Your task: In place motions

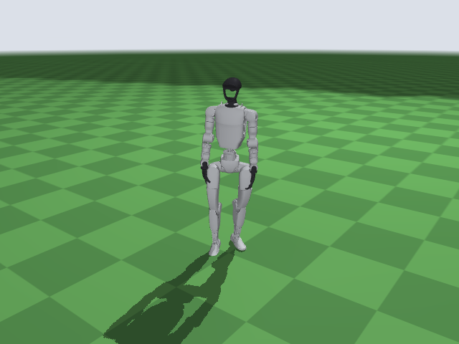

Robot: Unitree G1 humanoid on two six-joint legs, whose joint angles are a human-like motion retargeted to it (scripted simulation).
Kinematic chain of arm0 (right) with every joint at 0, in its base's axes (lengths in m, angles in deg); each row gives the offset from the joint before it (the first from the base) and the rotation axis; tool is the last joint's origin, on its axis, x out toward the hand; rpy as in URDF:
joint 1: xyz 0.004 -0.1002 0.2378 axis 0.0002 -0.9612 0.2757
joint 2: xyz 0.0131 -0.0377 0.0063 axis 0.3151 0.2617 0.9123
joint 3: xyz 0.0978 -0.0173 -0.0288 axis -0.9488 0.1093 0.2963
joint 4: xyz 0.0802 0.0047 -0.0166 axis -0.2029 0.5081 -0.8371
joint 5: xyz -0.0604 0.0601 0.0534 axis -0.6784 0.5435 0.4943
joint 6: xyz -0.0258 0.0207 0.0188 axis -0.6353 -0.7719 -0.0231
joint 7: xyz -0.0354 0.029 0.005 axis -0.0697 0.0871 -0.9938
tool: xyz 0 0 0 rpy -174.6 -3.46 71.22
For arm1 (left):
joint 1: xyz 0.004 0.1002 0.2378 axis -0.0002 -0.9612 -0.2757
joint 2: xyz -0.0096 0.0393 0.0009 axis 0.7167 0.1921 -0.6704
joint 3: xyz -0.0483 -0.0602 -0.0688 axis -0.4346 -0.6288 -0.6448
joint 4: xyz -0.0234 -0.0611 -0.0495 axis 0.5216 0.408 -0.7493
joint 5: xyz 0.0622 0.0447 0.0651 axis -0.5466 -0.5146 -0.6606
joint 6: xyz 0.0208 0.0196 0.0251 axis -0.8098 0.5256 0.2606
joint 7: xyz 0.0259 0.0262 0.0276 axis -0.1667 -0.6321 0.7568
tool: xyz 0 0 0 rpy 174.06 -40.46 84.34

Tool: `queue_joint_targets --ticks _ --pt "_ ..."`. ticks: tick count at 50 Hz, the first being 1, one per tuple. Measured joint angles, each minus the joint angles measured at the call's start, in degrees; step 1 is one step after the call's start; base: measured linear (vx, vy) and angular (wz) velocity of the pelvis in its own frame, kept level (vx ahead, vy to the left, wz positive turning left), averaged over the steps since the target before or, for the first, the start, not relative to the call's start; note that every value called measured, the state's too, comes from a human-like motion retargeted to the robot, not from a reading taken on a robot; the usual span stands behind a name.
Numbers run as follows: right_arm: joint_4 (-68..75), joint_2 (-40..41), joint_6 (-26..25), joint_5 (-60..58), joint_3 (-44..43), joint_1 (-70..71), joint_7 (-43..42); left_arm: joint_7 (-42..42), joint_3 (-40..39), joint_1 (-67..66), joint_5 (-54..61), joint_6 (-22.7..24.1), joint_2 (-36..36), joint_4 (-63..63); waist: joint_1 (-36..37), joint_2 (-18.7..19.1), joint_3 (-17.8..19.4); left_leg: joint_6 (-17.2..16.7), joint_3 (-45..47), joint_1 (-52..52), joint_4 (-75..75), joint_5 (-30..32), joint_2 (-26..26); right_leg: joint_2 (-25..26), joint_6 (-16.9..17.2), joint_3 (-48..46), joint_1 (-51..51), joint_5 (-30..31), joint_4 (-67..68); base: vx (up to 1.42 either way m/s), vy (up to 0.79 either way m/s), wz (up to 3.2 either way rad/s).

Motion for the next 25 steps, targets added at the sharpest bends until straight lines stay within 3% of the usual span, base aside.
queue_joint_targets --ticks 5,12,18,25 --pt "7.8 -4.7 -7.2 -3.5 -6.0 -10.2 -1.7 4.8 2.2 14.4 -0.2 0.4 -0.6 -8.8 -0.9 0.3 -0.1 0.4 -1.3 -0.8 0.2 0.2 0.2 0.1 -0.2 -1.5 0.4 -0.6 -0.3 0.01 -0.03 0.22" --pt "7.8 -9.2 -8.7 4.5 -14.9 -24.9 -5.1 7.9 7.0 25.5 0.2 4.3 -2.8 -21.2 -1.6 0.7 -0.5 0.6 -2.9 -1.6 0.3 0.6 0.1 0.0 -0.6 -3.2 0.9 -1.2 -0.7 0.0 -0.02 0.13" --pt "7.8 -9.7 -11.4 12.7 -18.0 -26.6 -6.7 7.6 10.0 24.4 -2.6 6.5 -3.2 -25.8 -1.1 1.4 -0.7 0.6 -3.1 -1.6 0.5 0.5 0.2 0.1 -0.8 -3.5 1.2 -1.4 -0.6 0.0 0.0 0.0" --pt "7.8 -6.1 -6.8 14.4 -12.5 -14.8 -5.1 6.6 8.3 14.1 -8.7 5.7 -3.4 -15.5 0.5 1.4 -1.4 0.7 -3.9 -1.5 0.3 0.6 -0.4 -0.4 -0.7 -4.2 1.4 -1.7 -0.6 0.01 0.02 0.06"
